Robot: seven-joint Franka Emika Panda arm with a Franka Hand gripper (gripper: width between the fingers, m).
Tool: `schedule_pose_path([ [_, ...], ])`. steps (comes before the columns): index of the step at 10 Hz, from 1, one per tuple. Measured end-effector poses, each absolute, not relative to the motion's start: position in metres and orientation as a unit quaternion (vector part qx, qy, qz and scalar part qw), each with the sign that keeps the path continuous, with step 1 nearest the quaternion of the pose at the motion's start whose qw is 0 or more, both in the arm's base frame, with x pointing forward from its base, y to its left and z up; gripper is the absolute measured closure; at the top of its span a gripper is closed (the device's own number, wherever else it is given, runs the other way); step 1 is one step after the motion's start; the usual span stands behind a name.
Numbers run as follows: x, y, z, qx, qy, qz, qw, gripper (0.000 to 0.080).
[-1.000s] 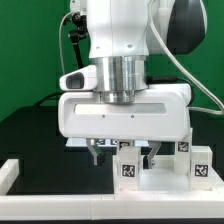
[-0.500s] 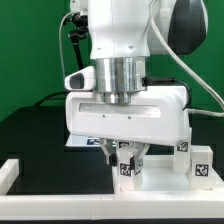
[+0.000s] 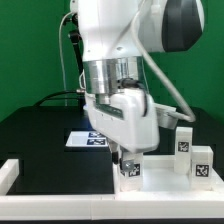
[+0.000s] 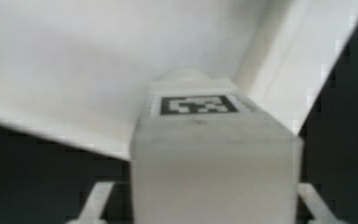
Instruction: Assemble square table
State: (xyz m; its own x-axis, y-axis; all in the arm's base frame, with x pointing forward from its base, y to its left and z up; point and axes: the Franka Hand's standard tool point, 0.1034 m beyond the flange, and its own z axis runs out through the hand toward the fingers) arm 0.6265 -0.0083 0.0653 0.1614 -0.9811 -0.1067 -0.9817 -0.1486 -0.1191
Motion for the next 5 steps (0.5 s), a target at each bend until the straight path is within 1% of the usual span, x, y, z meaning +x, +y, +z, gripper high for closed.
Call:
schedule_pose_path([
  [1, 0.6244, -0.0098, 0.0647, -0.705, 0.702, 0.014, 0.097, 0.0511],
  [2, 0.6233, -0.0121, 0.0645, -0.681, 0.723, 0.022, 0.112, 0.0509],
  [5, 0.6215, -0.0096, 0.0639, -0.604, 0.789, 0.038, 0.107, 0.0509],
])
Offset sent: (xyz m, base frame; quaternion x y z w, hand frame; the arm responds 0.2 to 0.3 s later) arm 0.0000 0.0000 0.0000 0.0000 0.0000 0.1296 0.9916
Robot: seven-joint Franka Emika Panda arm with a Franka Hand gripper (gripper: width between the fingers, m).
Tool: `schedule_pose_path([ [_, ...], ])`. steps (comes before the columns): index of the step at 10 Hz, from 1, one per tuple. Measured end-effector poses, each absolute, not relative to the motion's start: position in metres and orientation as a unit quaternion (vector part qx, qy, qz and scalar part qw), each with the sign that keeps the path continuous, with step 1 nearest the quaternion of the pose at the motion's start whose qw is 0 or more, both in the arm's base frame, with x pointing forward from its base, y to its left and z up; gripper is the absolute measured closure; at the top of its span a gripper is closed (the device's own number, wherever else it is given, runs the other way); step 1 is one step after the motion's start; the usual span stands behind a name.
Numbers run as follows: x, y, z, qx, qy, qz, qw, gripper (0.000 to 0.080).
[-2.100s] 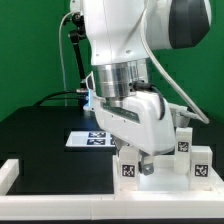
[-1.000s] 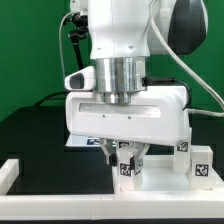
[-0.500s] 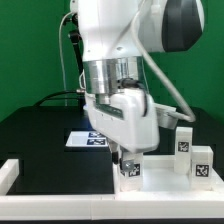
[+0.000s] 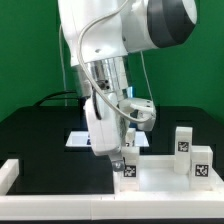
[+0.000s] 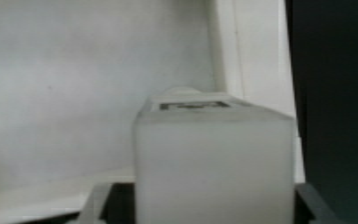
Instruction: Assemble square table
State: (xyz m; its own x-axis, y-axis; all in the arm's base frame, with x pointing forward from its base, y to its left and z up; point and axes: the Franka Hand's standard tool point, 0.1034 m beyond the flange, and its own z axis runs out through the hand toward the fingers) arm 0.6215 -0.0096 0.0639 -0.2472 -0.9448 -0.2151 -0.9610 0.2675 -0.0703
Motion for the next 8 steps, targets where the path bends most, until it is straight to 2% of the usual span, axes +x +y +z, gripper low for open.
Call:
schedule_pose_path([
  [4, 0.6206, -0.0088, 0.0647, -0.459, 0.88, 0.054, 0.109, 0.0509],
  [7, 0.6173, -0.0082, 0.0634, -0.394, 0.911, 0.066, 0.099, 0.0506],
  [8, 0.6163, -0.0082, 0.0621, -0.395, 0.911, 0.067, 0.098, 0.0433],
])
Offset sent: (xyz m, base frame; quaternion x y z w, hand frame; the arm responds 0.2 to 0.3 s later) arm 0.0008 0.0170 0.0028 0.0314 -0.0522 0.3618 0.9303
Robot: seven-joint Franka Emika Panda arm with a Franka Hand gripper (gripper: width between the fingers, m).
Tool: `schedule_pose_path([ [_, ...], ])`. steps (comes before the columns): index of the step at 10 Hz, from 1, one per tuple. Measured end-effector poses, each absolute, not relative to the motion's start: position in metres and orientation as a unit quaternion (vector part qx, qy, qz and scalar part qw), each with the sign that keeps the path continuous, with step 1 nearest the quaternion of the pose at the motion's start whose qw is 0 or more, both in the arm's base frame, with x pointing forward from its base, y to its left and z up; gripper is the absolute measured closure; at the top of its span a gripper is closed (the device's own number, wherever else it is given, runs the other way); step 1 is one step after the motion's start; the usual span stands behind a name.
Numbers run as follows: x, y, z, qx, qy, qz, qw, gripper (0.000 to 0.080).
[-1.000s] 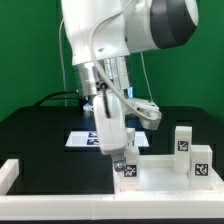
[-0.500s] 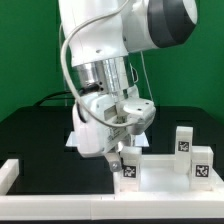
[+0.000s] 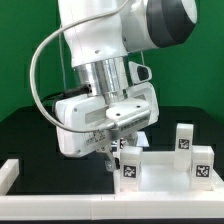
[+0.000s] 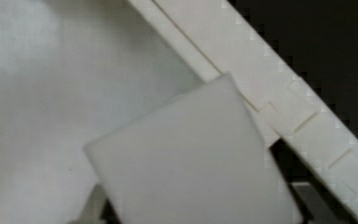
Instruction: Assemble square table
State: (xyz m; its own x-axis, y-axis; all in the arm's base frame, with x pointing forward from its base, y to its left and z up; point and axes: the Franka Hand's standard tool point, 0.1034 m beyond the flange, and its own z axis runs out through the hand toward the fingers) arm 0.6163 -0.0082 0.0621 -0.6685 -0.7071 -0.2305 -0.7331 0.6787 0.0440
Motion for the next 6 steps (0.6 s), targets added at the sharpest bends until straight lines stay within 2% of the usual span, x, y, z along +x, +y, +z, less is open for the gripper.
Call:
schedule_pose_path([
  [1, 0.616, -0.008, 0.062, -0.396, 0.911, 0.066, 0.098, 0.0433],
  [2, 0.616, -0.008, 0.062, -0.396, 0.911, 0.067, 0.097, 0.0249],
  [3, 0.616, -0.007, 0.064, -0.402, 0.908, 0.066, 0.099, 0.0249],
  [4, 0.612, -0.003, 0.076, -0.416, 0.901, 0.066, 0.106, 0.0171],
  [6, 0.596, 0.001, 0.101, -0.426, 0.894, 0.073, 0.116, 0.0156],
])
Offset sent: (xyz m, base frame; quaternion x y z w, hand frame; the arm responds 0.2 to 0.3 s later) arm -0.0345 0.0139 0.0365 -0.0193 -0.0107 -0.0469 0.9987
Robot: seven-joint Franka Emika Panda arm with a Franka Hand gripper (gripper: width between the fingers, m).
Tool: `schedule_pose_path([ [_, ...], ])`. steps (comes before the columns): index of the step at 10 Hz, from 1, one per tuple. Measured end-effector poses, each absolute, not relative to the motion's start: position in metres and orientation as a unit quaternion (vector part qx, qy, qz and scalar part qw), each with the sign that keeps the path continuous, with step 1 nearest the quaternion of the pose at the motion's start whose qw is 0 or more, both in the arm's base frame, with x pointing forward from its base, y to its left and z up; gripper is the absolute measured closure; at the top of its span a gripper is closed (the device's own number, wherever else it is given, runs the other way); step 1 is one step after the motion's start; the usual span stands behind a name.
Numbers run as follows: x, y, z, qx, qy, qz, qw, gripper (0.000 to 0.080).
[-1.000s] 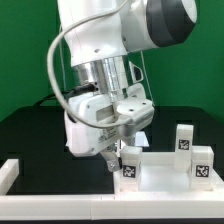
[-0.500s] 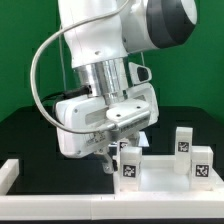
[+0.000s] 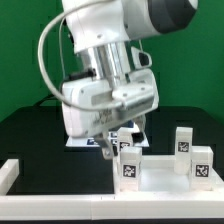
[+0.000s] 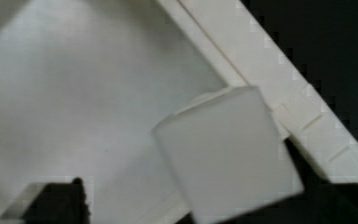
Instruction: Assemble square table
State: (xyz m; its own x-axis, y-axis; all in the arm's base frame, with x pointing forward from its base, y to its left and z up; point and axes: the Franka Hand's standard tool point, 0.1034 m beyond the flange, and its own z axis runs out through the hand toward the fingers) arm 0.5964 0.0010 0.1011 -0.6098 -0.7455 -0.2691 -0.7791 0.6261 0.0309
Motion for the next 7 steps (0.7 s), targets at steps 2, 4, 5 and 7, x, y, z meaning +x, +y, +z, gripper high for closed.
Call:
schedule_pose_path([
  [2, 0.5972, 0.0026, 0.1123, -0.434, 0.889, 0.079, 0.121, 0.015],
  [4, 0.5965, 0.0032, 0.1099, -0.435, 0.889, 0.08, 0.119, 0.015],
  [5, 0.5962, 0.0032, 0.1092, -0.434, 0.889, 0.081, 0.118, 0.015],
  [7, 0.5957, 0.0032, 0.1081, -0.435, 0.889, 0.081, 0.117, 0.015],
])
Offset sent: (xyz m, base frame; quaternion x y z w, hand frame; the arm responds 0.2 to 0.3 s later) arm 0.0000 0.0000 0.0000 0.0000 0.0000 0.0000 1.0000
